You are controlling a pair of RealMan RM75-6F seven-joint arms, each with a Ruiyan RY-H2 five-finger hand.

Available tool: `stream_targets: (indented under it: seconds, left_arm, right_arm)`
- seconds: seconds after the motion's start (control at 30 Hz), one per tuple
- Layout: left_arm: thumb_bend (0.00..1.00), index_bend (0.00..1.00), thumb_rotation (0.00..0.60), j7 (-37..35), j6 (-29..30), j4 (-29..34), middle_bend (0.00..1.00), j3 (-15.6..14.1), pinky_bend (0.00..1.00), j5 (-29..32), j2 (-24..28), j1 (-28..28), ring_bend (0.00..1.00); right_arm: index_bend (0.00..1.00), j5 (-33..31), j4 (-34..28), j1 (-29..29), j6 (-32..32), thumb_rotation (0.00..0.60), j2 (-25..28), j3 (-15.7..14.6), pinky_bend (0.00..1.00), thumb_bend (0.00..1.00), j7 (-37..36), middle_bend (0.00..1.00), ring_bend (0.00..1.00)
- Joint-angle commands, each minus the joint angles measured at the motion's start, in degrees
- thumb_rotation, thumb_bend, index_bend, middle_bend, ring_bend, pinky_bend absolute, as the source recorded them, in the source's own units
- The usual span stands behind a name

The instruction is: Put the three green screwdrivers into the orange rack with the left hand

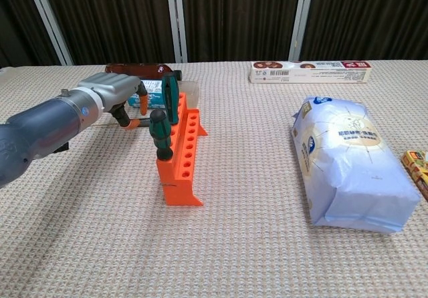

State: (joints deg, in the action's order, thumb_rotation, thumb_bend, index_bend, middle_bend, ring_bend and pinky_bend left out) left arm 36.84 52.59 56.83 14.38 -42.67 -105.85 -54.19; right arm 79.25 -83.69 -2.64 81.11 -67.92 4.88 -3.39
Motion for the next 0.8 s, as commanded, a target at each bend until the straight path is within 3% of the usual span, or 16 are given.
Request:
stream_targets:
  seconds: [0.03,0.53,0.8]
  left_arm:
    - [0.41,0.44,0.6,-1.15,0.45,0.59,0.23,0.13,0.18,-1.03,0.34,0.5,0.1]
    - [0.41,0.44,0.6,-8.8,5.69,6.84,0.2,-1.0,0.17,-10.72,2.84,3.77,0.05]
    - [0.41,0.44,0.6,-7.86,1.06,8.48,0.2,-1.5,0.19,-7.37,3.05,4.45,0.07]
  right_arm:
    - [0.0,-0.08,0.1,0.06,0.01,0.6,-0.01,0.02,0.0,0.0,-0.09,0.0,0.0]
    - [0.0,-0.15,0.51,0.05,-0.34,0.6,-0.2,-0.01,0.0,0.0,-0.48,0.0,0.0]
    - [0.0,-0.3,0.72,0.37,-0.14,0.6,-0.15,-0.06,0.0,0.0,-0.73,0.0,0.0]
